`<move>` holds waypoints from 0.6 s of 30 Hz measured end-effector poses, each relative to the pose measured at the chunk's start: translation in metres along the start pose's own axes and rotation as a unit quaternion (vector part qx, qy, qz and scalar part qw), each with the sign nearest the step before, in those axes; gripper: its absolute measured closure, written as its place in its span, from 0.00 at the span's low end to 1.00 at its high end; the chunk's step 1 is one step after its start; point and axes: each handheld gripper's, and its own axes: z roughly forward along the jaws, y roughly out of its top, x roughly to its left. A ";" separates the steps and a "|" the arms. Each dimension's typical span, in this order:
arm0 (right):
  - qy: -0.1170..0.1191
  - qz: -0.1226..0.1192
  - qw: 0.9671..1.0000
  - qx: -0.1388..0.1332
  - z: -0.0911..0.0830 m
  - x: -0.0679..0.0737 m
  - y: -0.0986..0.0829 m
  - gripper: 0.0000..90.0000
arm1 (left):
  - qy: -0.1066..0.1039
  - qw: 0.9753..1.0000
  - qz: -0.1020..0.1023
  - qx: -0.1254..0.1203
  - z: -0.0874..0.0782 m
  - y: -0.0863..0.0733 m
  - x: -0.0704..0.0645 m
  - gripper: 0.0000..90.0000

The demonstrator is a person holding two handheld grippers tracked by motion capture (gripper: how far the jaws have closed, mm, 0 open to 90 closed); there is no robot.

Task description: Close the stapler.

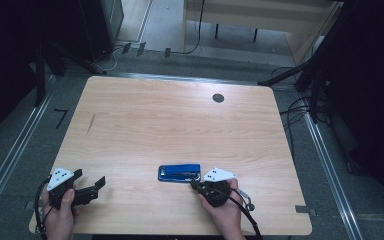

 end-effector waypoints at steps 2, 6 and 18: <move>0.002 0.001 1.000 0.000 0.000 -0.001 0.000 1.00 | 0.000 1.000 -0.001 -0.001 0.000 0.000 0.000 0.10; 0.023 -0.001 1.000 -0.017 -0.006 -0.001 -0.003 0.85 | -0.002 1.000 -0.003 -0.001 0.000 0.000 0.001 0.10; -0.004 0.022 0.999 -0.038 -0.039 -0.014 0.002 0.45 | 0.001 1.000 -0.001 -0.002 0.000 0.000 0.000 0.10</move>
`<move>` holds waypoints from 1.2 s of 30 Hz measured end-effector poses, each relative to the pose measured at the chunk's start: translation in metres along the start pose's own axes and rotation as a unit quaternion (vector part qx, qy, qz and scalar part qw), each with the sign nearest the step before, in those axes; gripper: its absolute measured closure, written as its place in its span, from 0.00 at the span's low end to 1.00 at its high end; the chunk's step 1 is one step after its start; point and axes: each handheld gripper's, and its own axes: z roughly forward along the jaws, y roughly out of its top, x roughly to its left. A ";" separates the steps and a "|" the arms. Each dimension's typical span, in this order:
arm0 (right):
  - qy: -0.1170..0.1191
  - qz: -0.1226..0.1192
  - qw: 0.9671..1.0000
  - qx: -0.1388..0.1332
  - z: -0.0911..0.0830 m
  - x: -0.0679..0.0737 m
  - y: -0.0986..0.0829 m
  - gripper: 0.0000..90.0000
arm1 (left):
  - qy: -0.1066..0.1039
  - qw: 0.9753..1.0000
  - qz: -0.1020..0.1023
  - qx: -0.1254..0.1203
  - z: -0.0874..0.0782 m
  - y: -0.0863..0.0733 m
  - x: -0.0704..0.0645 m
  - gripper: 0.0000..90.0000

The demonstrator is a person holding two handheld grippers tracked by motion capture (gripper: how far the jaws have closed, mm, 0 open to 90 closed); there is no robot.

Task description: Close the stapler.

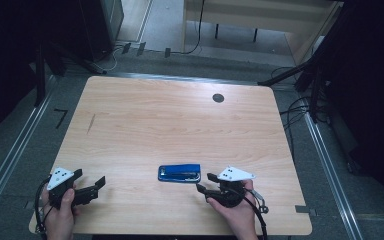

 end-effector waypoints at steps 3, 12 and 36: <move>-0.008 0.002 1.000 -0.004 -0.009 -0.007 0.000 0.37 | 0.001 1.000 0.000 0.000 0.000 0.000 0.000 0.10; -0.024 0.009 1.000 -0.012 -0.031 -0.027 -0.002 0.23 | 0.003 1.000 0.001 0.000 0.000 0.000 -0.001 0.10; -0.090 0.041 0.994 -0.052 -0.077 -0.076 -0.028 0.10 | 0.001 1.000 0.001 0.005 0.001 0.000 0.000 0.10</move>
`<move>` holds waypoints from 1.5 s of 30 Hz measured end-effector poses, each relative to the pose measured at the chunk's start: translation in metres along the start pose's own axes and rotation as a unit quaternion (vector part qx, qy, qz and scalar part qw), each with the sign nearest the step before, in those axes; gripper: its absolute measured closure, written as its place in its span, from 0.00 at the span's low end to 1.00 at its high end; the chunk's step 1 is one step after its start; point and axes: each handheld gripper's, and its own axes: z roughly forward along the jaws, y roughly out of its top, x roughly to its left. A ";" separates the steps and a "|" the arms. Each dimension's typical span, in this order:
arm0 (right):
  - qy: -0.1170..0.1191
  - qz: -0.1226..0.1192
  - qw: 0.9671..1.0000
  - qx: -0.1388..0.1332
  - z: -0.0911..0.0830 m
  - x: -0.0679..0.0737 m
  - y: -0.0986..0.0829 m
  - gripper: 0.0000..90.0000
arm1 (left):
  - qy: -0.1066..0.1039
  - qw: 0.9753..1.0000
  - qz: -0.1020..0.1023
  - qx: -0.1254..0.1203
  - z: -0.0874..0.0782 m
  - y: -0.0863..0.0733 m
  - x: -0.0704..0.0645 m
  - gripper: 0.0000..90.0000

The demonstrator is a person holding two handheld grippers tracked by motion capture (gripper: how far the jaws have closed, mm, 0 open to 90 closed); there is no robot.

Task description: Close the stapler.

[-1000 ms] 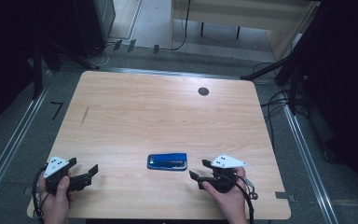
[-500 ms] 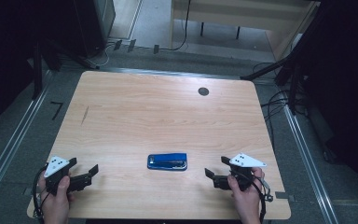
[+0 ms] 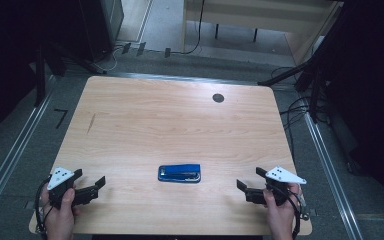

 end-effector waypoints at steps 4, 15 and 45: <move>-0.012 0.009 1.000 -0.011 -0.010 -0.012 -0.006 0.04 | -0.001 1.000 0.000 0.000 0.000 0.000 0.000 0.10; -0.038 0.027 0.999 -0.008 -0.033 -0.038 -0.021 0.01 | 0.001 1.000 0.000 -0.002 0.000 0.000 0.000 0.10; -0.073 0.053 0.996 -0.027 -0.064 -0.079 -0.053 0.00 | 0.002 1.000 -0.014 -0.006 -0.001 0.000 0.004 0.10</move>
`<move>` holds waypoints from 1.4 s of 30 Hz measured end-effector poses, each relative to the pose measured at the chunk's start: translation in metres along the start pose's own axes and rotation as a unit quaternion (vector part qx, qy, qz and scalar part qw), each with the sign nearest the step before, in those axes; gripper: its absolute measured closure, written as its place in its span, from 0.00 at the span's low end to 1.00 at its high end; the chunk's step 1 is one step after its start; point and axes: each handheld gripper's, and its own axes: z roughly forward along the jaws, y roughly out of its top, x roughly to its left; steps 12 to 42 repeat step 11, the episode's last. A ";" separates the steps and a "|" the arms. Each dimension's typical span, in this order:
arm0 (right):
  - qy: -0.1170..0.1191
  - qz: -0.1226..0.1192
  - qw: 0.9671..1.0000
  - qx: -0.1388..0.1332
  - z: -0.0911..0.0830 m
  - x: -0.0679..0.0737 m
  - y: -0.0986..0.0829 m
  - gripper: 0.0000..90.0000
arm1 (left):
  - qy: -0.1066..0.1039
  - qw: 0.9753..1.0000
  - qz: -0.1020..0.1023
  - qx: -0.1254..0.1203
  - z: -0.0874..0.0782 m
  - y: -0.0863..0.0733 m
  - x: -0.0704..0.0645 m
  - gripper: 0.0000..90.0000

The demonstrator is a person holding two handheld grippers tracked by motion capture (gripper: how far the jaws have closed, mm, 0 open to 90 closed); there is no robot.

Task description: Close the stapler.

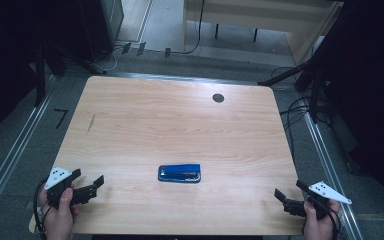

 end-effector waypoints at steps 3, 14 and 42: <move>-0.003 0.002 1.000 0.006 0.002 0.001 -0.002 0.00 | 0.001 1.000 0.000 -0.003 0.000 0.000 0.000 0.10; -0.004 0.002 1.000 0.006 0.002 0.001 -0.003 0.00 | 0.000 1.000 0.004 0.002 0.000 0.000 0.000 0.10; -0.004 0.002 1.000 0.006 0.002 0.001 -0.003 0.00 | 0.000 1.000 0.004 0.002 0.000 0.000 0.000 0.10</move>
